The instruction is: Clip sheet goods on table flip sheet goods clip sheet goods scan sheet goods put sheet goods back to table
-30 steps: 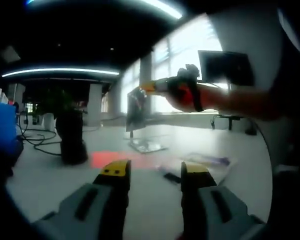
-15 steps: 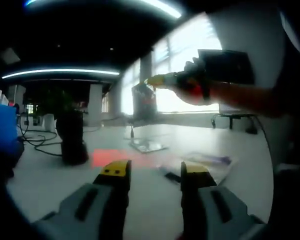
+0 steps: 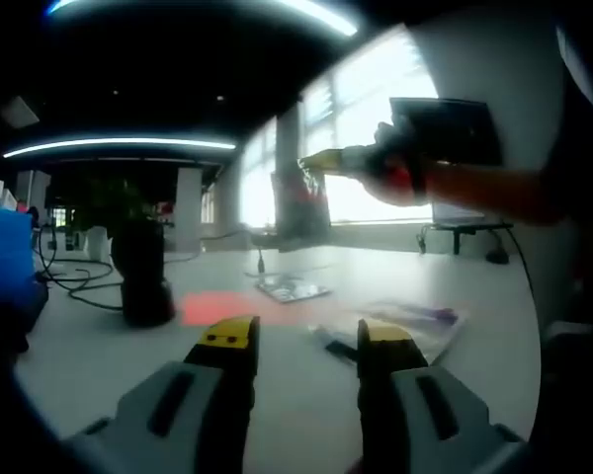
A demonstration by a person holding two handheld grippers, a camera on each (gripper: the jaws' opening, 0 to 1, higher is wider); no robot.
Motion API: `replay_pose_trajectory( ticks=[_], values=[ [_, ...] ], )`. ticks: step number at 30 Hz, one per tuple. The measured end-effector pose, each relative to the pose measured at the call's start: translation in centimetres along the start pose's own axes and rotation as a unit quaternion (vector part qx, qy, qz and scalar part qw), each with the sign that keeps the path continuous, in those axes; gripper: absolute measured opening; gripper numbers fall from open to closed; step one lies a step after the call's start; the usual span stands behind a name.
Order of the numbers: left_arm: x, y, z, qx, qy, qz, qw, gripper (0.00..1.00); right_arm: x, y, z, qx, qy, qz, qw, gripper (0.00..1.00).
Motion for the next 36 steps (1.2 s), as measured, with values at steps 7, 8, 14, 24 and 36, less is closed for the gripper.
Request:
replay_pose_trajectory(
  ticks=[7,8,14,24,36],
  values=[
    [-0.1,0.0,0.0,-0.001,0.004,0.000,1.0000,0.32,0.2,-0.5,0.4,-0.031,0.021,0.041,0.9985,0.00],
    [-0.2,0.0,0.0,-0.001,0.005,0.000,1.0000,0.32,0.2,-0.5,0.4,-0.030,0.023,0.045,0.9983,0.00],
    [0.0,0.0,0.0,-0.002,0.003,-0.001,1.0000,0.32,-0.2,-1.1,0.3,-0.042,0.054,0.089,0.9937,0.00],
    [0.0,-0.1,0.0,-0.003,0.003,-0.002,1.0000,0.32,-0.7,-2.1,0.6,-0.065,0.094,0.147,0.9826,0.00],
    [-0.1,-0.1,0.0,-0.005,0.006,-0.003,1.0000,0.32,-1.8,-3.9,1.2,-0.080,0.152,0.188,0.9669,0.00]
  ],
)
Point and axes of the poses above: the point that each gripper's makers call its tool centre point, and the gripper's own axes: z roughly backward along the fingers, x roughly to its right, y roughly out of its top, the point moved 4 cm from there along z, roughly backward along the fingers, and after that the axes turned 9 degrees about -z, right-handed, at the moved point
